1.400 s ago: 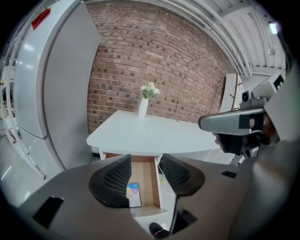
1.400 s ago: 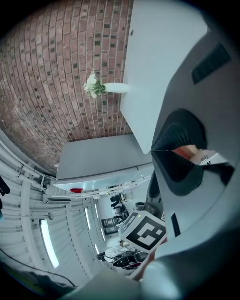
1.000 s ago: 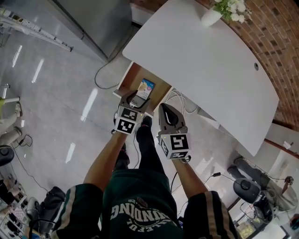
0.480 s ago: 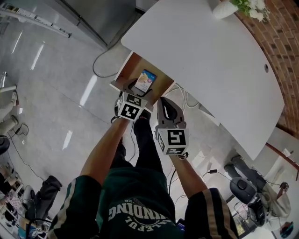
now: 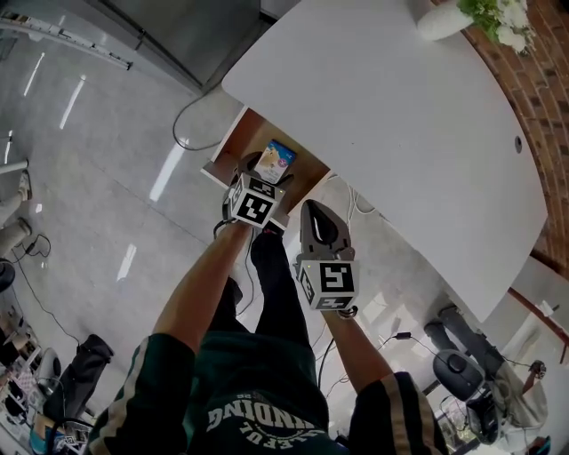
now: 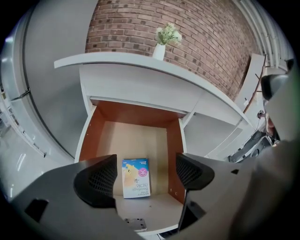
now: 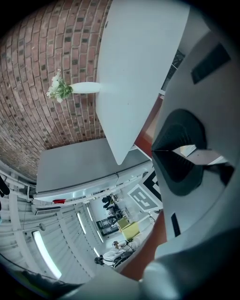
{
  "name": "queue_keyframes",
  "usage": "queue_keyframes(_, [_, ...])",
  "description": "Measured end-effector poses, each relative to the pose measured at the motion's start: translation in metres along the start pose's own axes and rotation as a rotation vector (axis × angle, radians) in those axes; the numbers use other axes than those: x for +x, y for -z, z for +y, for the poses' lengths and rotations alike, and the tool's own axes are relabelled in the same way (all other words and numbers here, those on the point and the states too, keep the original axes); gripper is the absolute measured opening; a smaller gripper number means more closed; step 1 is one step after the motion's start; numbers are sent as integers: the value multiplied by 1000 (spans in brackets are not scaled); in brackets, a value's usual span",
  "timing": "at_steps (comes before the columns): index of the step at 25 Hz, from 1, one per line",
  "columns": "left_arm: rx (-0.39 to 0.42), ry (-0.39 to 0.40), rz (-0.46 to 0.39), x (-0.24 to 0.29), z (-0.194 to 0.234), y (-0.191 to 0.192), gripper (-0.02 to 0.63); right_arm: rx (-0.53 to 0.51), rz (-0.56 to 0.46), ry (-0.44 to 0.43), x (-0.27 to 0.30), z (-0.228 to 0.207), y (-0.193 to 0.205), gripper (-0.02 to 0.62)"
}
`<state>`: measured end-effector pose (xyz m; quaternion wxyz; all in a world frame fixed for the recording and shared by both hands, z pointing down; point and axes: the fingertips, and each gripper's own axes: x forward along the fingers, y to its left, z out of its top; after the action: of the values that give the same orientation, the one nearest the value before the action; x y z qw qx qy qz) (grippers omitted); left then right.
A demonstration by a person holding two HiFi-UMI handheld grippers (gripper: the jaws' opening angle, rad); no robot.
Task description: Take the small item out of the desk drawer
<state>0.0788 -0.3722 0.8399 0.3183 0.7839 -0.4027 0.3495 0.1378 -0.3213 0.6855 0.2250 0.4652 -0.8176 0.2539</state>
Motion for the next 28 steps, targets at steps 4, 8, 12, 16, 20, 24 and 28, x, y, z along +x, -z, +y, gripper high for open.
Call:
queue_keyframes(4, [-10, -3, 17, 18, 5, 4, 405, -8, 9, -12, 8, -4, 11, 25])
queue_keyframes(8, [-5, -13, 50, 37, 11, 11, 420, -11, 5, -14, 16, -5, 15, 25])
queue_keyframes(12, [-8, -17, 72, 53, 18, 22, 423, 24, -7, 16, 24, -9, 18, 25])
queue_keyframes(16, [-27, -9, 122, 73, 19, 36, 425, 35, 1, 18, 29, -9, 29, 25])
queue_keyframes(20, [-41, -14, 183, 93, 21, 50, 428, 75, 9, 40, 32, -16, 40, 25])
queue_keyframes(24, [-57, -32, 286, 113, 25, 73, 430, 132, 6, 88, 34, -27, 47, 25])
queue_keyframes(28, [-79, -59, 391, 121, 32, 89, 430, 145, 11, 88, 33, -26, 53, 25])
